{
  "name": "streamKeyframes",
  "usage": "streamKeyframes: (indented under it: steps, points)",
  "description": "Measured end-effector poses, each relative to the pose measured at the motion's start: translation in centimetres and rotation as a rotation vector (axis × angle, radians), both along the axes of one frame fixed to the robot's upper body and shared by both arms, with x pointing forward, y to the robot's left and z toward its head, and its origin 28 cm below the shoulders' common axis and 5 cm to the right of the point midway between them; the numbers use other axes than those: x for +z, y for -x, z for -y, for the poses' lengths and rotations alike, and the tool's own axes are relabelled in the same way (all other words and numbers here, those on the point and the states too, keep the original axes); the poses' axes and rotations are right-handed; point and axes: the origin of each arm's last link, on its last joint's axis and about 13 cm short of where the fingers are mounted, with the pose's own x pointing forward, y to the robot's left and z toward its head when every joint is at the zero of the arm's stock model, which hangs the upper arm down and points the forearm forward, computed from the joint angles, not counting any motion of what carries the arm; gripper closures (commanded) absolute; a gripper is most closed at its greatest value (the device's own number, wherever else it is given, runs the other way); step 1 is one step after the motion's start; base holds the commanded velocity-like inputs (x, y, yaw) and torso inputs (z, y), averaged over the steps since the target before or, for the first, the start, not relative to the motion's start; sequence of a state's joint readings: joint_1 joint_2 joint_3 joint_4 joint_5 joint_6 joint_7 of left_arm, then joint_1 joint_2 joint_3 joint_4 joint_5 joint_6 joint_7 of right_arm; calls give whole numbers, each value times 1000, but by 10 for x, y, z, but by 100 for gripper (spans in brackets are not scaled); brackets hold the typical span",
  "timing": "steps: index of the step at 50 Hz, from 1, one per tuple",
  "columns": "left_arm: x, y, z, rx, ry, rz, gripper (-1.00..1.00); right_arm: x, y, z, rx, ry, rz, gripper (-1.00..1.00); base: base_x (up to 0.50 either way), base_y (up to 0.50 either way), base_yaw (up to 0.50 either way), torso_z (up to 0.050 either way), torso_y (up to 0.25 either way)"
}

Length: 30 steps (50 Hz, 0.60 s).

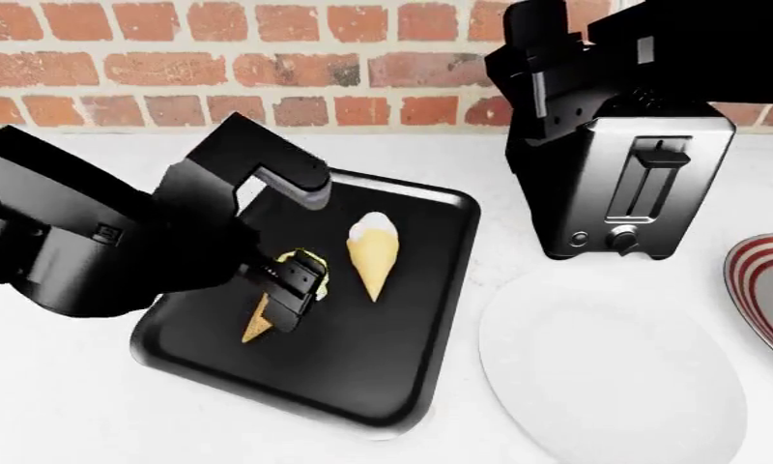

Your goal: Move the dessert items from the plate to the tray.

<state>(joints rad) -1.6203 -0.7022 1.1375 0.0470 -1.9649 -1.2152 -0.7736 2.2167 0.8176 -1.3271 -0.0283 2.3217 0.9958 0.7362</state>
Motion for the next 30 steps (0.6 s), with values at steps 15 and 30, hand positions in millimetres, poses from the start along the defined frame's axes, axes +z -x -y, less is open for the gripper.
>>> streamKeyframes:
  steps: [15, 30]
  points:
    - [51, 32, -18, 42, 139, 217, -100, -1, 8, 12, -45, -47, 39, -100, 0, 0, 0, 0, 0]
    - [71, 58, -51, 116, 287, 439, -100, -7, 25, 32, -91, -110, 114, -100, 0, 0, 0, 0, 0]
